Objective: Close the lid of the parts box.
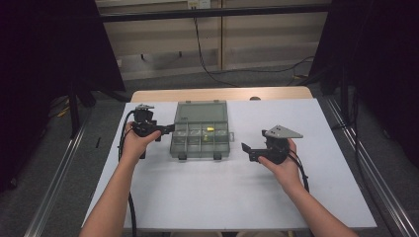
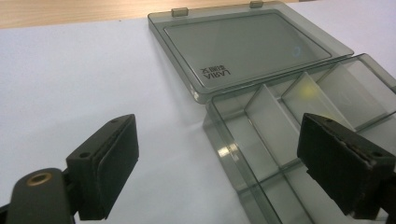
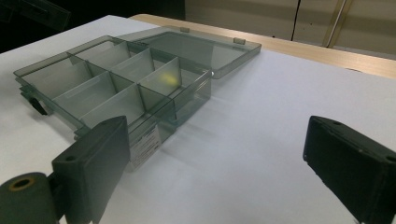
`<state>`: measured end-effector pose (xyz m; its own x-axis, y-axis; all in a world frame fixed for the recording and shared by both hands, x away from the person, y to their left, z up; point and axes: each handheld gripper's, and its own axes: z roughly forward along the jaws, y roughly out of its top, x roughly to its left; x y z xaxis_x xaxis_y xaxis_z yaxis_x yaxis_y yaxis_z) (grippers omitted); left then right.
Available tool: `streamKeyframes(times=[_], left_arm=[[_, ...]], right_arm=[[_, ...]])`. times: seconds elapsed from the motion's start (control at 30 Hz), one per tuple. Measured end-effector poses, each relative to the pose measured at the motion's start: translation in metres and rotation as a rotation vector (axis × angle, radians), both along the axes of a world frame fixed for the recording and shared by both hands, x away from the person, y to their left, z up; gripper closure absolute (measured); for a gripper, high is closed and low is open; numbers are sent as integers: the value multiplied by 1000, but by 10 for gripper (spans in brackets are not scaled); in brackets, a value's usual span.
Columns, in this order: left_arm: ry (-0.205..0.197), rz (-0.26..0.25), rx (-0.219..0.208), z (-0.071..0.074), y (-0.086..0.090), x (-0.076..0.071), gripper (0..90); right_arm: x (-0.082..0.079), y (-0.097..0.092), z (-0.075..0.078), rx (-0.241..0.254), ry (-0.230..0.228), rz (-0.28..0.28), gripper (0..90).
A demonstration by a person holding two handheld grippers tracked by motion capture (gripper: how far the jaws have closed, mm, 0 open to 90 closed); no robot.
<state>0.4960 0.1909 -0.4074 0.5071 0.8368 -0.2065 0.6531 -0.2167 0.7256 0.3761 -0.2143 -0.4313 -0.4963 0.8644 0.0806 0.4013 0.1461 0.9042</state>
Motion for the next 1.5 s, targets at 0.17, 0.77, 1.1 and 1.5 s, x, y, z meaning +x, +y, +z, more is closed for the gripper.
streamKeyframes(times=[0.17, 0.77, 1.1, 1.5], left_arm=[[-15, 11, 1, -1, -1, 2, 128], [-36, 50, 32, -6, 0, 14, 131], [-42, 80, 39, -7, 0, 23, 137], [-34, 111, 65, -13, 3, 34, 162]], right_arm=[[12, 3, 1, 19, 22, -23, 75], [58, 8, -1, -61, 74, -86, 77], [80, 10, -8, -17, 103, -127, 87], [99, 15, -15, -128, 121, -147, 88]])
